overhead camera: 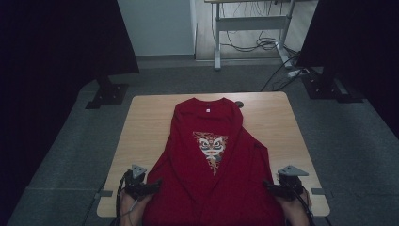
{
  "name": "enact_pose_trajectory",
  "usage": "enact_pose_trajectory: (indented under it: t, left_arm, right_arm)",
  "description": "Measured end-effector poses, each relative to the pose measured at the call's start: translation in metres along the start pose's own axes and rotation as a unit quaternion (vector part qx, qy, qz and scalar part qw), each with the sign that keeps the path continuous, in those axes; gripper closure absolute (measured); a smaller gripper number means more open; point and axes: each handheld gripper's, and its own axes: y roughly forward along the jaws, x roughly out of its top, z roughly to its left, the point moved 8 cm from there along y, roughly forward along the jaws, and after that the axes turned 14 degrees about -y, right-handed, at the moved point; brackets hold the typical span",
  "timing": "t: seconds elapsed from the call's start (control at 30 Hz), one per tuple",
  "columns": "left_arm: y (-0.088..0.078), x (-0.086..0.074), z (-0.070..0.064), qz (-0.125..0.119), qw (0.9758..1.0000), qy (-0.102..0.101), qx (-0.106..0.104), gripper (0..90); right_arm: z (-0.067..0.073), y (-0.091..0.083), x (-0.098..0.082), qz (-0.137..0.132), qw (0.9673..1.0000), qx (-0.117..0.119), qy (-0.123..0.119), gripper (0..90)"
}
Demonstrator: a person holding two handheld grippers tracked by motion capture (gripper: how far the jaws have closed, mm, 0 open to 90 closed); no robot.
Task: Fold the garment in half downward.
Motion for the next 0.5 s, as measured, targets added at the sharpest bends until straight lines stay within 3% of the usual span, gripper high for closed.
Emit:
enact_pose_trajectory:
  t: [0.1, 0.13, 0.27, 0.3, 0.4, 0.43, 0.5]
  left_arm:
    - [0.000, 0.000, 0.000, 0.000, 1.0000, 0.001, -0.001, 9.2]
    - [0.002, 0.003, -0.001, 0.021, 0.9997, 0.006, -0.007, 9.2]
    - [0.008, 0.019, -0.002, 0.012, 0.9999, 0.009, -0.007, 7.1]
    - [0.016, 0.031, -0.004, 0.006, 0.9998, 0.015, -0.010, 7.1]
    - [0.016, 0.031, -0.004, 0.006, 0.9998, 0.015, -0.010, 7.1]
    - [0.037, 0.045, -0.003, 0.013, 0.9993, 0.035, -0.008, 8.2]
    - [0.042, 0.046, -0.001, 0.020, 0.9991, 0.037, -0.007, 9.1]
  right_arm:
    - [0.001, -0.001, -0.001, 0.000, 1.0000, 0.005, -0.002, 22.4]
    - [0.001, -0.001, -0.001, 0.000, 1.0000, 0.005, -0.002, 21.6]
    - [-0.004, 0.006, 0.006, 0.004, 0.9999, 0.015, 0.006, 14.6]
    - [-0.007, 0.008, 0.010, 0.003, 0.9999, 0.011, 0.006, 13.9]
    - [-0.013, 0.014, 0.019, -0.001, 1.0000, 0.005, 0.007, 12.6]
    - [-0.025, 0.028, 0.030, 0.005, 0.9998, -0.007, 0.015, 11.1]
    - [-0.028, 0.032, 0.032, 0.005, 0.9997, -0.013, 0.020, 11.2]
